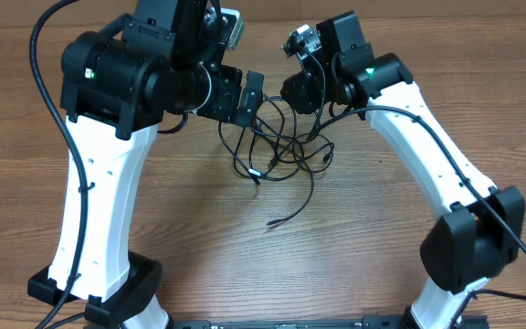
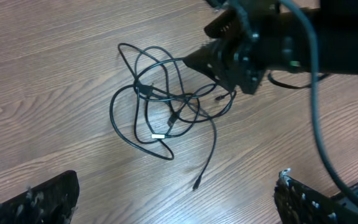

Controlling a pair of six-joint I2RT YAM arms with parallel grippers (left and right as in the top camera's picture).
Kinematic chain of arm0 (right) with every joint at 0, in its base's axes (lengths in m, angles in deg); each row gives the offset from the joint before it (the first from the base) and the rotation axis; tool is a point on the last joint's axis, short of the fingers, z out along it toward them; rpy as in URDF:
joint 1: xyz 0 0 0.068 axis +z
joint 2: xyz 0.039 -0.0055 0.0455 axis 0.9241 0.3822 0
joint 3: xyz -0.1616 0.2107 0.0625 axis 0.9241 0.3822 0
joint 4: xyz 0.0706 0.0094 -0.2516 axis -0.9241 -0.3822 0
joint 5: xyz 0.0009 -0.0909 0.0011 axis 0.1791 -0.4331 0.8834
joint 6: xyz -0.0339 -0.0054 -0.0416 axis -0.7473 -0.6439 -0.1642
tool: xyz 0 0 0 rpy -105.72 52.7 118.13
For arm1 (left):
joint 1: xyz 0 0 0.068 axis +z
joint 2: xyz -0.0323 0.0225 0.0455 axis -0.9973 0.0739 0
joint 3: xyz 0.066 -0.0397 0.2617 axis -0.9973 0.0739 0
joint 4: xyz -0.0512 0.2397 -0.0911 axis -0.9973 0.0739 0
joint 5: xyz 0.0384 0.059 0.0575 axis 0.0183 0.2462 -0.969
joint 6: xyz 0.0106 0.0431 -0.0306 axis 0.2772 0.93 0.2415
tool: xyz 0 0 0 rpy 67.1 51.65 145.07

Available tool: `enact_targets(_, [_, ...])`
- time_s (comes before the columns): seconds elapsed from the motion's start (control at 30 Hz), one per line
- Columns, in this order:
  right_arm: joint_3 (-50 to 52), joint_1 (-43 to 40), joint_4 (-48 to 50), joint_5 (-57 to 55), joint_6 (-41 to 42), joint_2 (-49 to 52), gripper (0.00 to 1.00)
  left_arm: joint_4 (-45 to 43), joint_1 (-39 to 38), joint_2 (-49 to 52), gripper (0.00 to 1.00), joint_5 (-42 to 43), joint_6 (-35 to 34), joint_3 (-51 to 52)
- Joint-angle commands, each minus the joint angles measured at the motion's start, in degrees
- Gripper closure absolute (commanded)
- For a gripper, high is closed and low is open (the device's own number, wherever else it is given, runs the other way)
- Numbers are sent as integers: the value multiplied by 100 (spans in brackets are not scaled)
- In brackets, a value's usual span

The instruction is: Untangle cables

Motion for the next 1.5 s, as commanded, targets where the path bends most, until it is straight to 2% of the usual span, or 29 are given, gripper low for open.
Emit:
enact_targets(0.0, [144, -61, 44, -195, -166, 476, 44, 9, -52, -50, 0, 92, 79, -63])
enact_targets(0.17, [151, -59, -166, -149, -157, 997, 45, 9, -52, -50, 0, 92, 79, -63])
enact_targets(0.23, [151, -59, -205, -151, -136, 1113, 52, 9, -55, -50, 0, 92, 79, -63])
enact_targets(0.27, [151, -66, -221, -153, -109, 1209, 88, 9, -57, -50, 0, 92, 79, -63])
enact_targets(0.3, [151, -76, -214, -153, -79, 1233, 96, 9, -59, -50, 0, 92, 79, -63])
enact_targets(0.5, [-122, -96, -284, -597, -201, 1102, 96, 9, -61, -50, 0, 116, 72, -63])
enact_targets(0.7, [-1764, -96, -1458, -1274, 514, 282, 96, 9, -92, -46, 0, 201, 116, -63])
enact_targets(0.87, [-2782, -98, -1950, -1305, 549, -444, 96, 9, -90, -44, 0, -234, 116, 59])
enact_targets(1.2, [-3058, -96, -2225, -1200, 590, -1644, 96, 9, -87, -26, 0, -444, 302, 409])
enact_targets(1.3, [-3056, -96, -2404, -894, 603, -1908, 96, 4, -85, -15, 0, -17, 811, 428])
enact_targets(1.47, [-3056, -85, -3018, -570, 640, -2214, 96, -529, -107, 24, 0, 1853, 2841, 516])
